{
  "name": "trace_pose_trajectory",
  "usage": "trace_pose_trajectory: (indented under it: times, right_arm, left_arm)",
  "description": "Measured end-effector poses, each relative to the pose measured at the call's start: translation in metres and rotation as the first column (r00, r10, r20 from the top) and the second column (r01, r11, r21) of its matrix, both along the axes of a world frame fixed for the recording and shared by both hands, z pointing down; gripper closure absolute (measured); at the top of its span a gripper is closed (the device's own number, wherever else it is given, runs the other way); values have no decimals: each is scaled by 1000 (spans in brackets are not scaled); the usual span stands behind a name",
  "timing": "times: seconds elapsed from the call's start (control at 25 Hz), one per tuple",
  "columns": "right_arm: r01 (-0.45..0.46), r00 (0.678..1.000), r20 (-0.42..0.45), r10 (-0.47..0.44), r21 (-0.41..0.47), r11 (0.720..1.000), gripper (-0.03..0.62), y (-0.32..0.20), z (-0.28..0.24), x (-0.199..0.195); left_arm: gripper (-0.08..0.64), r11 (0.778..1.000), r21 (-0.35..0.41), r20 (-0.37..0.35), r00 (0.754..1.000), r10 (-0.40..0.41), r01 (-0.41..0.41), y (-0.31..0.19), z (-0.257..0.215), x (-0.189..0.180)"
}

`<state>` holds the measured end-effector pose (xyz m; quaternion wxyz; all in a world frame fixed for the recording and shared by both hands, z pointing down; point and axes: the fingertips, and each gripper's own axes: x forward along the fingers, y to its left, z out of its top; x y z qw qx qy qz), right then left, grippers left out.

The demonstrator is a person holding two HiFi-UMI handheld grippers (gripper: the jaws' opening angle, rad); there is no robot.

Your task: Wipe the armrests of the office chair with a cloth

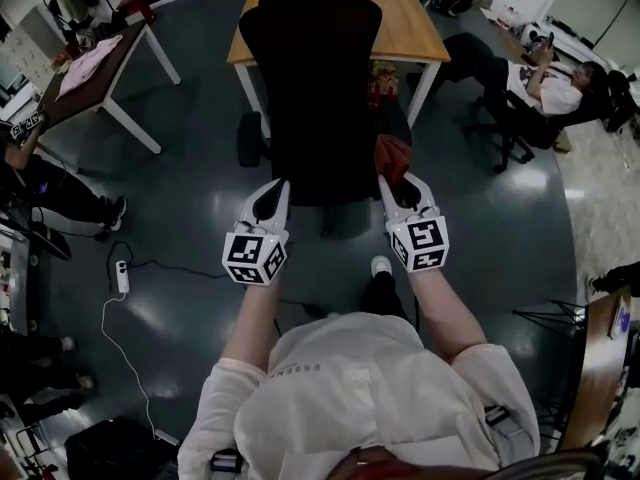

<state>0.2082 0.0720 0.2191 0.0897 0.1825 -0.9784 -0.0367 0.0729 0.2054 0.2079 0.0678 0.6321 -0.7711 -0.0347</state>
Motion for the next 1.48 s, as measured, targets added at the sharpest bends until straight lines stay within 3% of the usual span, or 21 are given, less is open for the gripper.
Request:
trace_pose_trajectory:
  times: [0.16,0.4,0.84,1.48]
  right_arm:
    - [-20,1000,-9,20,-16,1000,541,40,10,27]
    - [-40,999,-4,39,-46,998,543,64,21,59]
    - [6,1000,-1,-6,-27,1000,545,81,5,77]
    - [55,998,-16,-56,-32,998,543,94,8,89]
  left_arm:
    - [542,1000,-19,21,1000,-12,12,32,0,18]
    - [543,1000,14,13,1000,1,-1,52,-4,42]
    - [543,996,67,19,998,57,-58,56,-14,82]
    - [543,996,53,3,997,75,-75,63,-7,107]
